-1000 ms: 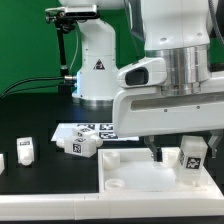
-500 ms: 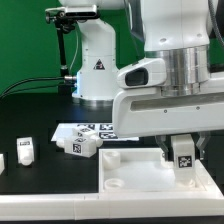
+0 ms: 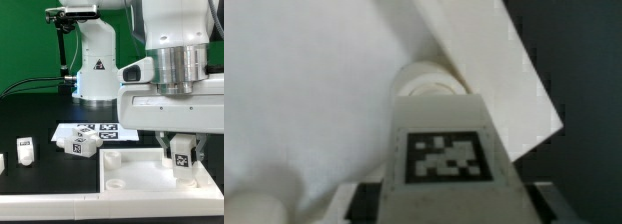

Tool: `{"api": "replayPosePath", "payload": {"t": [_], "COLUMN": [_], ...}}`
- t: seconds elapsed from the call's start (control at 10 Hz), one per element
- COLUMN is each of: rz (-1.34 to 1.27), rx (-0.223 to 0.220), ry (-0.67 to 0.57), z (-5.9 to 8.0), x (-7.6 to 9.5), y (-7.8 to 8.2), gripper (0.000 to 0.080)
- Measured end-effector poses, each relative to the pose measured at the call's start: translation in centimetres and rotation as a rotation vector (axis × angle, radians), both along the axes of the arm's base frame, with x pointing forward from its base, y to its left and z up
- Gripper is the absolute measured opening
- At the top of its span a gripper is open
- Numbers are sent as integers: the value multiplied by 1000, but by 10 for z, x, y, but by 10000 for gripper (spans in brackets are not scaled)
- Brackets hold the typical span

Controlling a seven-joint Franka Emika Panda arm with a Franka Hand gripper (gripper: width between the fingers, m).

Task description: Assemble one leg

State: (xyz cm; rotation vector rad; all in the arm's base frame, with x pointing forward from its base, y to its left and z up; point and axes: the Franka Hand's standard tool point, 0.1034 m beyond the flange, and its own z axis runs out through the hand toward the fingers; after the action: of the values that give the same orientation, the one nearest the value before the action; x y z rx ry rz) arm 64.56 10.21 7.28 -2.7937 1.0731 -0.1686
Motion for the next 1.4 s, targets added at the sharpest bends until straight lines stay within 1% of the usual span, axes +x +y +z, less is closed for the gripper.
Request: {"api": "replayPosePath", "payload": {"t": [0.2, 0.3, 0.6, 0.7, 0.9, 1.1, 1.2, 1.4], "rz": [-206, -303, -546, -584, -723, -870, -922, -903], "rx": [49, 65, 81, 80, 98, 128, 143, 142], "ry": [1, 12, 31, 32, 48, 63, 70, 69], "z": [-2, -2, -2, -2, -2, -4, -4, -4], "x": [-1, -2, -5, -5, -8, -8, -8, -8], "y": [-4, -3, -3, -2, 5, 19, 22, 22], "gripper": [282, 282, 282, 282, 282, 282, 282, 281]}}
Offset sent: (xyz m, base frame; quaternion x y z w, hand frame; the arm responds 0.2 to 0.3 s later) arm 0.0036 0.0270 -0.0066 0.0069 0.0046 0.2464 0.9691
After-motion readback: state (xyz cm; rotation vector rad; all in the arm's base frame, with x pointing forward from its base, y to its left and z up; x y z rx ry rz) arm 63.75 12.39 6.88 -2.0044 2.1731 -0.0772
